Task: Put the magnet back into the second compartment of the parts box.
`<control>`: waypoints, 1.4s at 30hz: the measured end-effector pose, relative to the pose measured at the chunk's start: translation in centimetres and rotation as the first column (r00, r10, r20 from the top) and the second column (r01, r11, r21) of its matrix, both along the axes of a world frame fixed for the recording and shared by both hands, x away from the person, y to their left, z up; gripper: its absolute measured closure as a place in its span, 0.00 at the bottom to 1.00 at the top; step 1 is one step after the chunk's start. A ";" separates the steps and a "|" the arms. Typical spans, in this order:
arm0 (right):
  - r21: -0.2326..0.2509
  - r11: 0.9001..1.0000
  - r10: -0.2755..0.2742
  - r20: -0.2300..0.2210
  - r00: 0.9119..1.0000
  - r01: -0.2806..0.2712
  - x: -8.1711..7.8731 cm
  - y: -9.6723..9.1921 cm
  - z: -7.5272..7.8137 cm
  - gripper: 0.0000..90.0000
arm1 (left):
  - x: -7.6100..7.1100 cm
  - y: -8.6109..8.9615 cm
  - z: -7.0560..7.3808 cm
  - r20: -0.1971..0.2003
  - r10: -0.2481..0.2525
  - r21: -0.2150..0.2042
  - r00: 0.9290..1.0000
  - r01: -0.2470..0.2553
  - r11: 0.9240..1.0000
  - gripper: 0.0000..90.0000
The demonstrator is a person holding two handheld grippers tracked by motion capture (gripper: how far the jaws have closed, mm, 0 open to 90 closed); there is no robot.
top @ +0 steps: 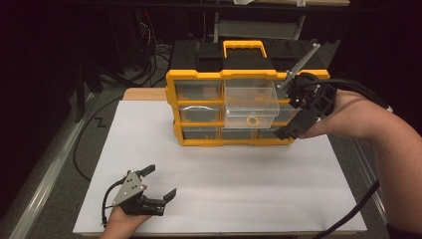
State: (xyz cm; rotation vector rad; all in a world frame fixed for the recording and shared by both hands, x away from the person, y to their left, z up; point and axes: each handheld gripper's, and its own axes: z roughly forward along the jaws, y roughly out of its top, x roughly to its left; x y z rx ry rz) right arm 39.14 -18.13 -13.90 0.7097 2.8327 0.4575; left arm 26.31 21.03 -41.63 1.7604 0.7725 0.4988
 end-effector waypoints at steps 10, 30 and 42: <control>-0.014 1.000 -0.003 -0.012 1.000 0.003 -0.6 -1.0 -2.2 0.00 | 0.0 0.0 0.0 0.000 0.000 0.003 1.000 0.000 1.000 0.01; -0.023 1.000 -0.007 -0.028 1.000 0.007 -2.0 -2.2 -7.5 0.00 | 0.0 -0.1 0.0 0.002 0.001 -0.001 1.000 -0.001 1.000 0.01; -0.040 0.999 0.000 -0.046 0.999 -0.002 -2.2 -2.2 -11.5 0.00 | 0.0 -0.1 0.0 0.002 0.000 -0.004 1.000 0.000 1.000 0.01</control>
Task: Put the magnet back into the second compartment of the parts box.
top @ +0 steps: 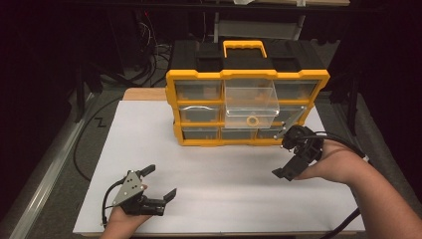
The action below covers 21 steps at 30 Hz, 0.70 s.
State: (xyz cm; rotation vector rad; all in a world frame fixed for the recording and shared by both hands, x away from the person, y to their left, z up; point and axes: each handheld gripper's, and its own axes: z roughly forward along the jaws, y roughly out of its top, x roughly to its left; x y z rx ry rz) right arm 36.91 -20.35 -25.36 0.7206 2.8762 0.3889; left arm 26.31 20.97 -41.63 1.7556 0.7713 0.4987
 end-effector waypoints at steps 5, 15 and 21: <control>-0.012 1.000 0.008 -0.017 1.000 -0.008 -0.1 0.2 -1.8 0.00 | 0.0 0.0 0.0 0.002 -0.001 -0.001 1.000 0.001 1.000 0.01; -0.014 1.000 0.008 -0.037 0.999 -0.009 0.0 0.4 -5.4 0.00 | 0.0 0.0 0.0 0.003 -0.001 0.000 1.000 0.001 1.000 0.01; -0.011 1.000 -0.013 -0.057 0.998 0.012 0.1 0.5 -8.3 0.00 | 0.0 0.0 0.0 0.001 -0.002 0.003 1.000 0.002 1.000 0.01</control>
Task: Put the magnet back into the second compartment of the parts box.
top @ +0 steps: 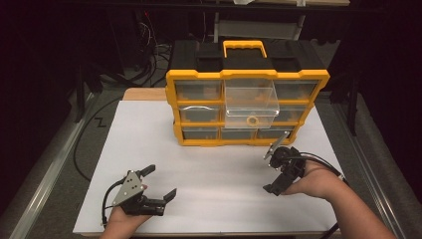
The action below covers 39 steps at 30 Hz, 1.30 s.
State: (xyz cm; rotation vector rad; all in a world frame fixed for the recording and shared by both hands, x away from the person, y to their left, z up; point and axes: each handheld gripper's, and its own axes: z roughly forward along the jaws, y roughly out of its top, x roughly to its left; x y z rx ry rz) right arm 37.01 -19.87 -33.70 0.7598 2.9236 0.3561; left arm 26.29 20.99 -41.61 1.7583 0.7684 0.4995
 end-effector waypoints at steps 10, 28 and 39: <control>-0.019 0.999 -0.029 -0.038 0.999 0.028 0.2 -0.1 -4.5 0.00 | 0.0 0.0 0.0 -0.002 0.001 0.000 1.000 -0.001 1.000 0.01; 0.157 0.984 -0.083 0.024 0.996 0.079 -0.6 -1.7 -6.6 0.00 | 0.1 0.0 -0.1 -0.010 0.001 0.003 1.000 0.000 1.000 0.01; 0.362 0.923 -0.170 0.085 0.982 0.129 -1.6 -3.2 -7.7 0.00 | 0.2 -0.1 -0.2 -0.016 0.002 0.007 1.000 -0.002 1.000 0.01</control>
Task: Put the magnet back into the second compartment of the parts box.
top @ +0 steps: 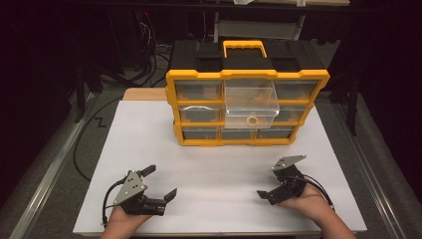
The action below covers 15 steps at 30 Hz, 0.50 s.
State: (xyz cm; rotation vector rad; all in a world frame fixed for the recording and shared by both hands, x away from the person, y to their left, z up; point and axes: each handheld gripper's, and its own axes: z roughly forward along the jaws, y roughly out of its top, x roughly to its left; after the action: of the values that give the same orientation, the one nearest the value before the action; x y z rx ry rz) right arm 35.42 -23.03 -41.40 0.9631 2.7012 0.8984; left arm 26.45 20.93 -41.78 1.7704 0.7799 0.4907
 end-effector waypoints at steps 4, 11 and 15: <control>0.081 0.996 -0.031 0.058 0.998 0.026 -0.5 -0.3 0.1 0.00 | 0.0 0.0 0.0 -0.004 0.000 0.004 1.000 0.000 1.000 0.01; 0.219 0.973 -0.108 0.146 0.983 0.074 -1.6 -0.8 -0.3 0.00 | 0.1 0.0 -0.1 -0.009 0.007 0.006 1.000 -0.007 1.000 0.01; 0.266 0.960 -0.138 0.170 0.976 0.089 -2.0 -1.2 -0.6 0.00 | 0.1 0.1 -0.1 -0.018 0.013 0.009 1.000 -0.013 1.000 0.01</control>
State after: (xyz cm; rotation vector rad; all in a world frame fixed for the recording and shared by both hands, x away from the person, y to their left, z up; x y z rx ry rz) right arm 33.39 -24.25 -42.04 1.0114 2.3871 1.2697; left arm 26.57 21.05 -41.92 1.7813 0.8034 0.4887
